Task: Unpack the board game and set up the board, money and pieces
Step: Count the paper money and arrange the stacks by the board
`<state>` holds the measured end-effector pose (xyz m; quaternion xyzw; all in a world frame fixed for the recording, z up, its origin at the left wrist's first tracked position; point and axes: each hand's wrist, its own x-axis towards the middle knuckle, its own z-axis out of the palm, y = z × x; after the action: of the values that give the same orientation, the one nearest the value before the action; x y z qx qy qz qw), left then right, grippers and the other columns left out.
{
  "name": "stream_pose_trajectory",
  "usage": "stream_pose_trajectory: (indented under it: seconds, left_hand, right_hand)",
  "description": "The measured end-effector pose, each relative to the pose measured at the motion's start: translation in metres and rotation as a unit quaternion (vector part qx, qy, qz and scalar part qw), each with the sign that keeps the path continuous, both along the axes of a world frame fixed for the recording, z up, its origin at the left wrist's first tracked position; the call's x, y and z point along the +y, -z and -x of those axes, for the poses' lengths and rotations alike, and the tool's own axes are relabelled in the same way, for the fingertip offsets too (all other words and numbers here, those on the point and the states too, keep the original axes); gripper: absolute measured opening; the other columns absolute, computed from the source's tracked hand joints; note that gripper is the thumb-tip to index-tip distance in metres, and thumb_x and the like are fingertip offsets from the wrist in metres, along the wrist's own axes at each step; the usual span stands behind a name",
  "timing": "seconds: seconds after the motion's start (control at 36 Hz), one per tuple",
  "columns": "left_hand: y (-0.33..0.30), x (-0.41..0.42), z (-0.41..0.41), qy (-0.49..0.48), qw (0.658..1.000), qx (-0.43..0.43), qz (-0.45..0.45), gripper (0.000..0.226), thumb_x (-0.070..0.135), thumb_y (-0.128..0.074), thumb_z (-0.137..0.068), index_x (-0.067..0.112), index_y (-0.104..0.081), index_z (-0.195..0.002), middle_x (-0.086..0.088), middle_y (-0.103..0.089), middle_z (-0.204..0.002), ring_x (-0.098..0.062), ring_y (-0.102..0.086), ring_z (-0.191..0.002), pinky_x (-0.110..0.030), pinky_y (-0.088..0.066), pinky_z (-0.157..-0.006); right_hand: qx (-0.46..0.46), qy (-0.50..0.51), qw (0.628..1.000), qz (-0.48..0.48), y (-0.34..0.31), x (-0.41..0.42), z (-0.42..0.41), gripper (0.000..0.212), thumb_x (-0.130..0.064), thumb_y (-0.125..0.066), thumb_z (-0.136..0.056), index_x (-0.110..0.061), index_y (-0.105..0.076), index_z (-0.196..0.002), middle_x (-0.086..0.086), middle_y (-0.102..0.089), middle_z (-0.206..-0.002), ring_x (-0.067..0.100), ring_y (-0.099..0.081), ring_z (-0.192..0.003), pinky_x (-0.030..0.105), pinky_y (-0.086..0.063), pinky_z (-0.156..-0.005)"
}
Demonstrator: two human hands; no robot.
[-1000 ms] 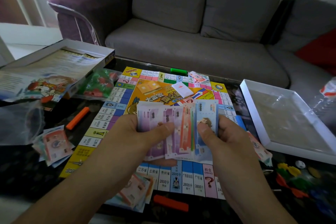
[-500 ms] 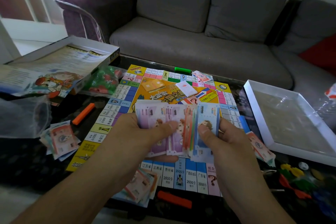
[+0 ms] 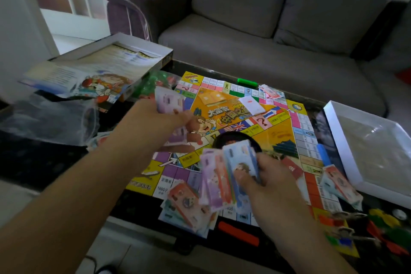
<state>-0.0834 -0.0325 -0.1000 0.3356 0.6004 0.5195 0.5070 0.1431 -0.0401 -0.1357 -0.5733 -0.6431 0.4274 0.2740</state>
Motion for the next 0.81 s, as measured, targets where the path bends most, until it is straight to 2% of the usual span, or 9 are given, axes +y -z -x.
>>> stream_pose_trajectory:
  seconds: [0.08, 0.14, 0.22, 0.33, 0.42, 0.53, 0.64, 0.72, 0.81]
  left_hand:
    - [-0.001, -0.001, 0.008, 0.0, 1.0, -0.017, -0.005, 0.022, 0.014, -0.07, -0.097, 0.001, -0.068, -0.114, -0.014, -0.08, -0.092, -0.03, -0.08, -0.085, -0.047, -0.065, -0.071]
    - [-0.003, -0.003, 0.007, 0.008, 1.0, -0.018, -0.01, 0.021, 0.014, -0.07, -0.097, 0.0, -0.069, -0.111, -0.013, -0.08, -0.091, -0.03, -0.08, -0.084, -0.049, -0.066, -0.072]
    - [-0.006, -0.006, 0.005, 0.023, 1.0, -0.016, -0.013, 0.02, 0.015, -0.071, -0.097, -0.001, -0.07, -0.108, -0.013, -0.08, -0.091, -0.03, -0.08, -0.083, -0.05, -0.066, -0.072]
    - [-0.007, -0.007, 0.005, 0.04, 0.999, -0.01, -0.01, 0.017, 0.016, -0.07, -0.097, 0.003, -0.07, -0.106, -0.011, -0.081, -0.091, -0.028, -0.08, -0.084, -0.048, -0.066, -0.074]
    - [-0.007, -0.007, 0.004, 0.043, 0.999, -0.019, -0.006, 0.015, 0.017, -0.07, -0.097, 0.005, -0.07, -0.107, -0.011, -0.081, -0.091, -0.028, -0.08, -0.084, -0.045, -0.066, -0.071]
    - [-0.009, -0.006, 0.004, 0.062, 0.996, -0.056, 0.007, 0.022, 0.021, -0.071, -0.096, 0.004, -0.07, -0.111, -0.012, -0.08, -0.094, -0.028, -0.08, -0.086, -0.041, -0.066, -0.066]
    - [-0.009, -0.005, 0.001, 0.067, 0.989, -0.125, 0.036, 0.025, 0.016, -0.063, -0.101, -0.003, -0.067, -0.118, -0.018, -0.079, -0.099, -0.031, -0.079, -0.089, -0.045, -0.066, -0.068]
    - [-0.008, -0.009, -0.005, 0.089, 0.983, -0.157, 0.033, 0.021, 0.001, -0.048, -0.106, -0.005, -0.064, -0.119, -0.022, -0.078, -0.103, -0.033, -0.078, -0.094, -0.049, -0.066, -0.073]
    - [-0.005, -0.015, -0.016, 0.115, 0.981, -0.154, 0.016, 0.021, -0.004, -0.049, -0.104, -0.004, -0.065, -0.117, -0.021, -0.078, -0.102, -0.033, -0.079, -0.094, -0.048, -0.066, -0.073]
  right_hand:
    - [-0.121, -0.097, 0.988, -0.003, 0.012, -0.006, 0.017, 0.014, -0.034, -0.058, -0.106, -0.031, -0.057, -0.093, -0.007, -0.063, -0.09, 0.002, -0.061, -0.08, 0.017, -0.043, -0.055]
    - [-0.165, -0.131, 0.978, -0.005, 0.016, -0.007, 0.028, 0.014, -0.034, -0.056, -0.107, -0.031, -0.052, -0.094, -0.007, -0.06, -0.09, 0.004, -0.059, -0.081, 0.019, -0.044, -0.055]
    - [-0.193, -0.155, 0.969, -0.015, 0.022, -0.009, 0.04, 0.008, -0.033, -0.056, -0.108, -0.034, -0.052, -0.1, -0.014, -0.061, -0.092, 0.0, -0.06, -0.075, 0.019, -0.043, -0.055]
    - [-0.211, -0.158, 0.964, -0.043, 0.03, -0.01, 0.046, 0.008, -0.03, -0.058, -0.107, -0.034, -0.053, -0.102, -0.014, -0.056, -0.101, 0.003, -0.056, -0.089, 0.019, -0.042, -0.068]
    - [-0.211, -0.15, 0.965, -0.043, 0.03, -0.01, 0.044, 0.013, -0.029, -0.058, -0.106, -0.034, -0.051, -0.097, -0.015, -0.052, -0.099, 0.0, -0.054, -0.087, 0.014, -0.04, -0.062]
    - [-0.15, -0.108, 0.983, -0.004, 0.02, -0.003, 0.03, 0.014, -0.03, -0.059, -0.106, -0.029, -0.057, -0.092, -0.006, -0.062, -0.088, -0.002, -0.06, -0.075, 0.015, -0.046, -0.056]
    - [-0.04, -0.064, 0.996, 0.056, 0.005, 0.006, 0.01, 0.011, -0.03, -0.061, -0.105, -0.037, -0.069, -0.103, -0.015, -0.077, -0.097, -0.001, -0.073, -0.083, 0.032, -0.059, -0.076]
    - [0.089, -0.014, 0.991, 0.095, -0.005, 0.014, -0.009, 0.015, -0.03, -0.064, -0.101, -0.042, -0.071, -0.106, -0.014, -0.076, -0.086, 0.012, -0.074, -0.084, 0.037, -0.057, -0.078]
    - [0.207, 0.023, 0.973, 0.098, -0.013, 0.018, -0.021, 0.04, -0.036, -0.068, -0.084, -0.029, -0.074, -0.123, -0.004, -0.078, -0.101, 0.023, -0.075, -0.092, 0.036, -0.06, -0.076]
